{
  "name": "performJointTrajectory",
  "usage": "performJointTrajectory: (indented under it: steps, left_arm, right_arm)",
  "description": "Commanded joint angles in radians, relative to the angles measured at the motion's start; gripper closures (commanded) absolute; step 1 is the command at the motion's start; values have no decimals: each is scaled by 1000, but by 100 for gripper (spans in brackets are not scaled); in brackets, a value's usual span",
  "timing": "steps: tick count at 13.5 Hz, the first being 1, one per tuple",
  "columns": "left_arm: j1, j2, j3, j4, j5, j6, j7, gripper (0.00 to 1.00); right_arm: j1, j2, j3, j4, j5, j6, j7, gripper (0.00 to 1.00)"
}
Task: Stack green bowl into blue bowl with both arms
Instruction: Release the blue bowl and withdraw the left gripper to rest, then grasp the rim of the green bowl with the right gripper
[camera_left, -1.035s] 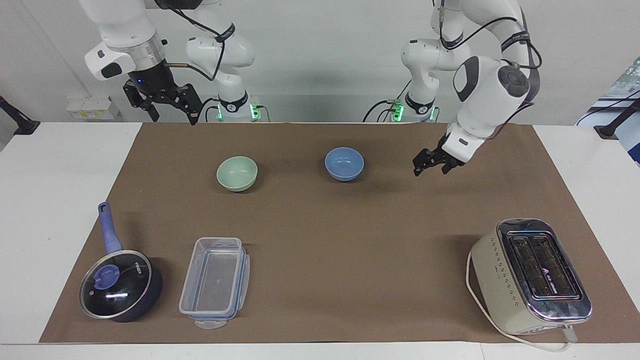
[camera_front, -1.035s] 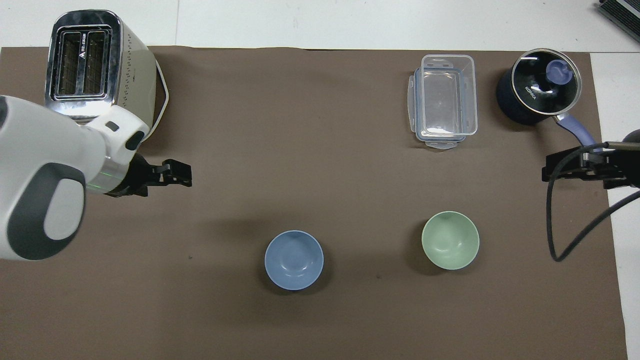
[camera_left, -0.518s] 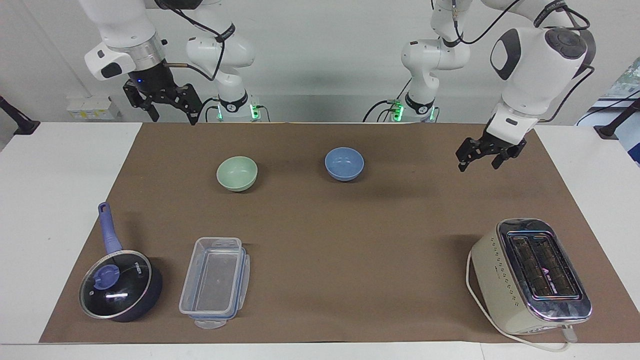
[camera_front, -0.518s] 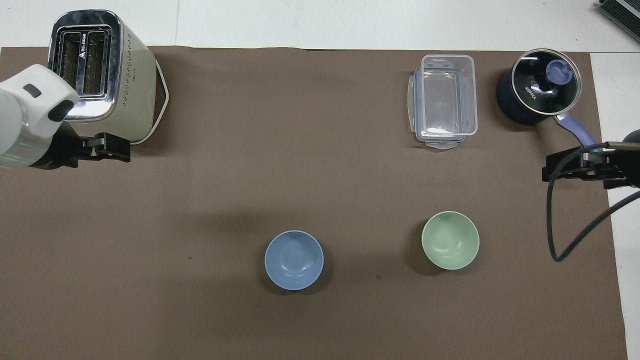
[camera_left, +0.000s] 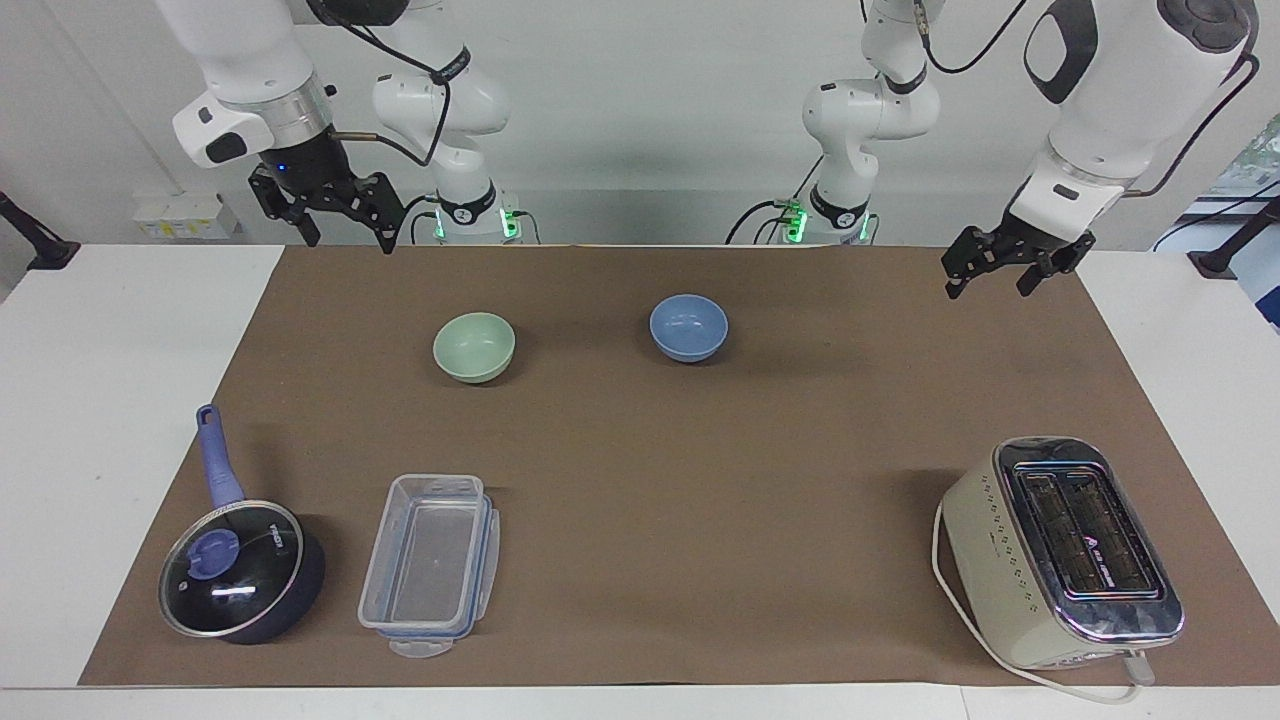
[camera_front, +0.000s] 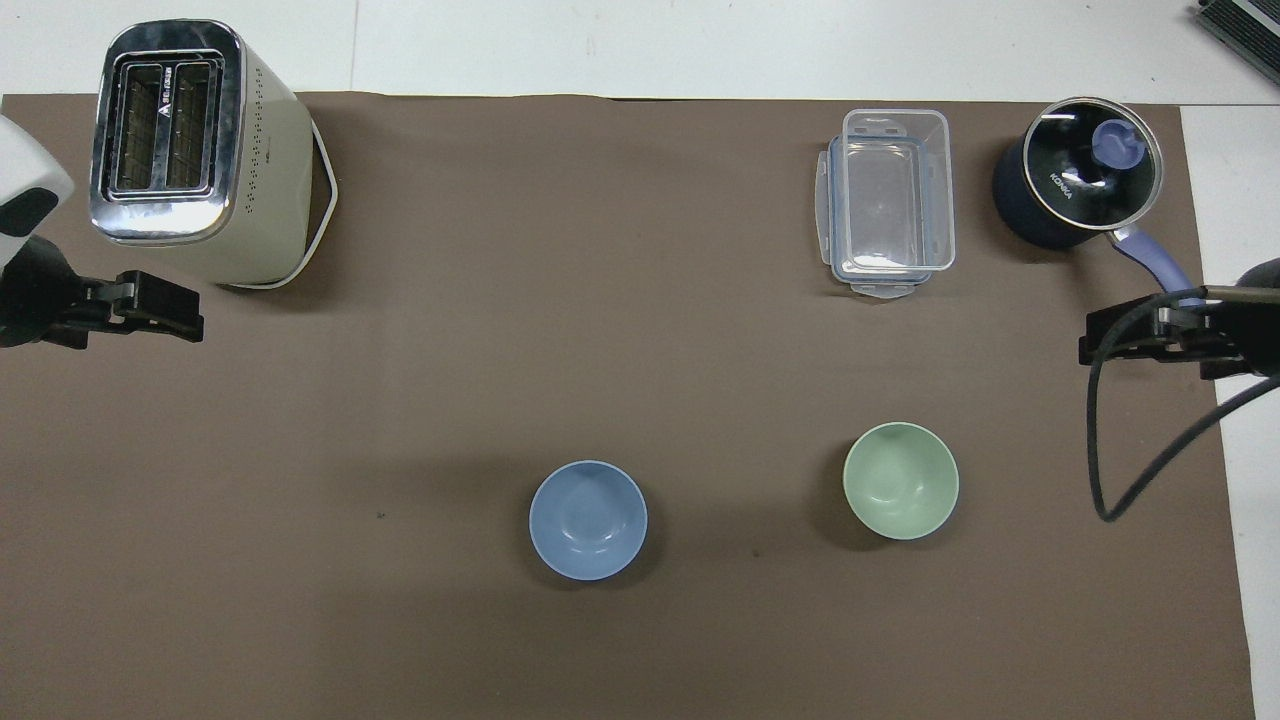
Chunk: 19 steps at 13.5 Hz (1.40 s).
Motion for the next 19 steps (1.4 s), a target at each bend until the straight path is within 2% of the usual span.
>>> performJointTrajectory:
  steps: [1,6,10,15,19]
  left_arm:
    - [8,19,-6,48,17,-58,11,0]
    - [10,24,-8,53,9,-72,40,0]
    - [7,70,-9,140,3,-110,42,0]
    - [7,45,-6,115,0,-106,33,0]
    - [33,45,-5,115,2,-106,34,0]
  right_arm:
    - [-13,-57,0,-146,0,86,-12,0]
    - [-19,-75,0,-354,0,241,-26,0]
    - [-2,-42,2,-508,1,413,-65,0]
    - [16,14,3,-629,1,546,-103,0]
    - [18,6,3,-718,3,609,-132,0]
